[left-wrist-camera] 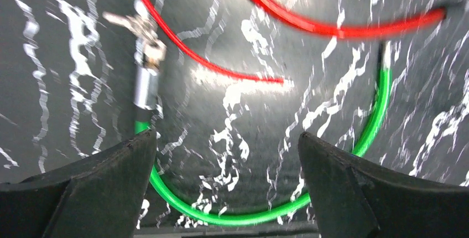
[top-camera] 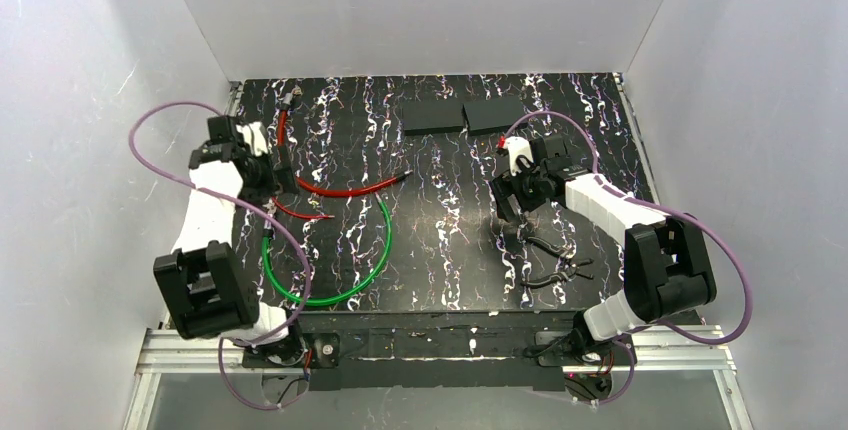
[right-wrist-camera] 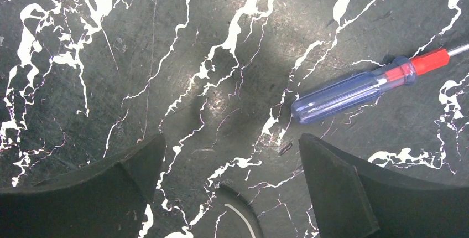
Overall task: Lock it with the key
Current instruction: Pick up the lock from the center of the board.
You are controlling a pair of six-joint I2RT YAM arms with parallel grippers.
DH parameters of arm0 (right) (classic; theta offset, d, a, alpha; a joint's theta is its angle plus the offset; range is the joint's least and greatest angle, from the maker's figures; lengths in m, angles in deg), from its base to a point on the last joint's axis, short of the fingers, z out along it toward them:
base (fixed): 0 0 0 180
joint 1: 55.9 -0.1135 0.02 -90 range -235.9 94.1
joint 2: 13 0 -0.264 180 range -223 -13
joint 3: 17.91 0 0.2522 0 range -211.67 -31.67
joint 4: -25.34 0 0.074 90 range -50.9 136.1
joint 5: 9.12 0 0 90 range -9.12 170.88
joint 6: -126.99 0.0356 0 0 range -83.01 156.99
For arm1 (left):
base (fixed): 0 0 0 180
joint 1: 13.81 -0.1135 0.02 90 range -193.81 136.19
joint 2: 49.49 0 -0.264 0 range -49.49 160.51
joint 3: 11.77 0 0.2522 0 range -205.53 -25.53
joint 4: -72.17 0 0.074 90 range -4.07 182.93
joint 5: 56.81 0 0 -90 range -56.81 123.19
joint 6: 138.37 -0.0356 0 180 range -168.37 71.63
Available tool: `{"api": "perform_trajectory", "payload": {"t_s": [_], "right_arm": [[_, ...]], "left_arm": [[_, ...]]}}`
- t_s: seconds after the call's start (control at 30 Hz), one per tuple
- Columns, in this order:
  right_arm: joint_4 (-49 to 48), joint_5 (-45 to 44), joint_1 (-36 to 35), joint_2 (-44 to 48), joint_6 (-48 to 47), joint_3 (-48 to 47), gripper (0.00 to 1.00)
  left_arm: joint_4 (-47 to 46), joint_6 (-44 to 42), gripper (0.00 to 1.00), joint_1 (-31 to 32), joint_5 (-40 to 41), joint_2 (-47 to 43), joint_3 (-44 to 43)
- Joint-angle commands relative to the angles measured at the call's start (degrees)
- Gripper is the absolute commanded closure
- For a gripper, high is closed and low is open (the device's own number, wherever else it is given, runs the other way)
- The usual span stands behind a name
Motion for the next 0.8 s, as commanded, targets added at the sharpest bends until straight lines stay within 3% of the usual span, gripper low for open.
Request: {"api": "perform_trajectory", "payload": {"t_s": [0.0,0.17,0.33,0.57,0.77], "right_arm": [[0.0,-0.2,0.2,2.1,1.2,-2.5,0.00],[0.6,1.3,0.5,2.6,1.6,-2.7,0.00],[0.7,2.1,0.8,3.1,2.1,-2.9,0.00],[0.7,2.5,1.2,3.3,2.3,-2.9,0.00],[0.9,2.6,1.4,2.7,2.3,-3.1,0.00]], "left_arm": [[1.0,2.9,0.01,-6.1,-0.1,5.4,-9.2],[0.8,4.7,0.01,-7.4,6.6,13.1,-18.5],[-4.4,6.3,0.01,-7.5,10.0,17.2,-20.5],[-7.0,8.9,0.23,-7.3,9.7,24.6,-21.1],[-8.4,11.2,0.36,-7.1,10.0,30.0,-20.9]]}}
